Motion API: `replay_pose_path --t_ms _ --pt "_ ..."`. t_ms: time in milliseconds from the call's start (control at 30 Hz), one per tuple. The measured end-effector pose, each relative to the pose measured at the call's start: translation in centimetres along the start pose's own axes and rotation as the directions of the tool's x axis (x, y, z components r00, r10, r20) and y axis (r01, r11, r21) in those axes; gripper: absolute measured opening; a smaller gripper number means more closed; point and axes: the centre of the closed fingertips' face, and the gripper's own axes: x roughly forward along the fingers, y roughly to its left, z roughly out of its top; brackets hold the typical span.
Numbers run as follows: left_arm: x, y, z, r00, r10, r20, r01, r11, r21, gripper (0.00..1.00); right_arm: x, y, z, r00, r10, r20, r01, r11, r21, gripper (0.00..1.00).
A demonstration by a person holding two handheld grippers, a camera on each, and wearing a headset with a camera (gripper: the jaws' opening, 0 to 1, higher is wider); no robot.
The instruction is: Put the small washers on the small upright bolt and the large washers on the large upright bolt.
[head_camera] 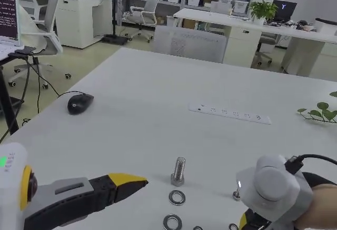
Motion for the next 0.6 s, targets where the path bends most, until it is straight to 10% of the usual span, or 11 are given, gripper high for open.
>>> replay_pose_path --t_ms 600 --pt "0.41 -0.06 -0.03 1.0000 -0.007 0.007 0.007 1.000 -0.006 0.69 0.40 0.13 0.07 0.9998 -0.014 0.014 0.014 1.000 -0.009 0.17"
